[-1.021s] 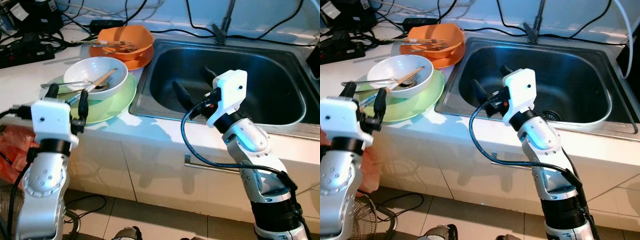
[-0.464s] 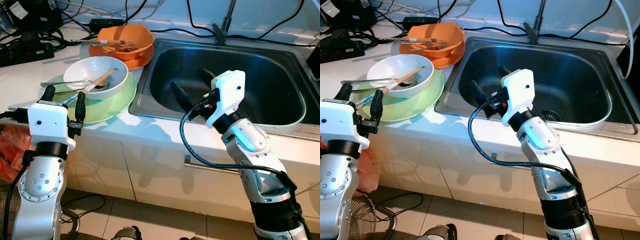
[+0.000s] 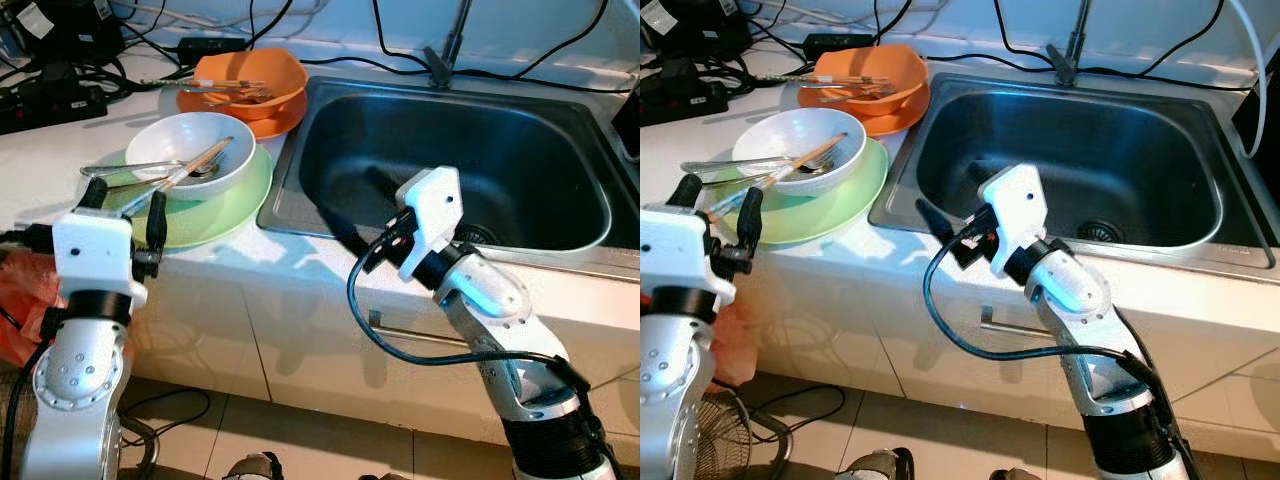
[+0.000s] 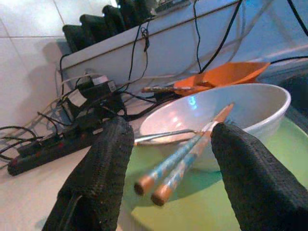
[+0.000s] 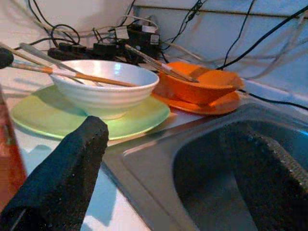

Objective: Kitchen organization

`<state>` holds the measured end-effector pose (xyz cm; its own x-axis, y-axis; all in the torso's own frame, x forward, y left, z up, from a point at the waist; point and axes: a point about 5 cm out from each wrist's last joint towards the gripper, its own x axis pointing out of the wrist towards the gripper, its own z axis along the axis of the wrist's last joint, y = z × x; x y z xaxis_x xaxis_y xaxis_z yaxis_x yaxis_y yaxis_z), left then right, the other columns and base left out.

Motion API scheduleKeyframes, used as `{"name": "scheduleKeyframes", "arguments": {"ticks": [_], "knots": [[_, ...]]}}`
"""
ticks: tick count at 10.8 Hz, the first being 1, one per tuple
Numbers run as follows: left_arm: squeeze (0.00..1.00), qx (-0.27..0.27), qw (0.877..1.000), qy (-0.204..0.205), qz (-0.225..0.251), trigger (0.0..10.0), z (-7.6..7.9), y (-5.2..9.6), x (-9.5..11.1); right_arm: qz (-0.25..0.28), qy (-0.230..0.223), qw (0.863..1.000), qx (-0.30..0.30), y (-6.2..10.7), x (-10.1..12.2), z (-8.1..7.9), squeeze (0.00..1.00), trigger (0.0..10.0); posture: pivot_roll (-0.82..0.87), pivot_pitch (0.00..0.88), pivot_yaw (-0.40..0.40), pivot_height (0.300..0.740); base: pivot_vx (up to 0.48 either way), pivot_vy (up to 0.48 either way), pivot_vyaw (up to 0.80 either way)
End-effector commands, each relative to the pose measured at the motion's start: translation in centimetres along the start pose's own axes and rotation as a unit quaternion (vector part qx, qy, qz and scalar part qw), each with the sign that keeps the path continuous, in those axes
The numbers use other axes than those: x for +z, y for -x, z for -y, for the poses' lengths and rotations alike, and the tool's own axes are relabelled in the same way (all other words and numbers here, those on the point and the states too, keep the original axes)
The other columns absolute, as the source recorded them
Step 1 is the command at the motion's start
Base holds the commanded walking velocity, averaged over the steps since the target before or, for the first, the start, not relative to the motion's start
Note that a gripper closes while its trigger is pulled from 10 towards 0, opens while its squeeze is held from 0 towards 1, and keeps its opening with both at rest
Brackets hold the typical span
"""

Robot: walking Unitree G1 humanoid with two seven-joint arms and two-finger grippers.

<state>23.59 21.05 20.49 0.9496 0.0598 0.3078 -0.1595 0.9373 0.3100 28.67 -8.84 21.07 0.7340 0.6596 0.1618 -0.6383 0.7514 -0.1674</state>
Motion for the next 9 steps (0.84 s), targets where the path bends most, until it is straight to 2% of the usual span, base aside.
{"name": "scheduleKeyframes", "arguments": {"ticks": [1, 4, 9], "knots": [[0.00, -0.004, 1.000, -0.006, 0.002, 10.0, -0.17, 0.36, -0.08, 0.000, 0.002, 1.000, 0.012, 0.03, 0.24, -0.26, 0.00, 10.0, 0.06, 0.119, -0.006, 0.740, 0.000, 0.000, 0.00], [0.00, -0.009, 1.000, 0.001, 0.013, 10.0, 0.07, -0.21, 0.37, -0.002, 0.002, 1.000, 0.018, 0.10, 0.13, -0.43, 0.00, 10.0, 0.05, 0.116, -0.006, 0.740, 0.000, 0.000, 0.00], [0.00, -0.021, 1.000, -0.008, 0.006, 10.0, 0.12, 0.32, -0.30, -0.001, -0.003, 1.000, 0.024, 0.01, 0.09, -0.71, 0.00, 10.0, 0.06, 0.119, -0.010, 0.740, 0.000, 0.000, 0.00]]}}
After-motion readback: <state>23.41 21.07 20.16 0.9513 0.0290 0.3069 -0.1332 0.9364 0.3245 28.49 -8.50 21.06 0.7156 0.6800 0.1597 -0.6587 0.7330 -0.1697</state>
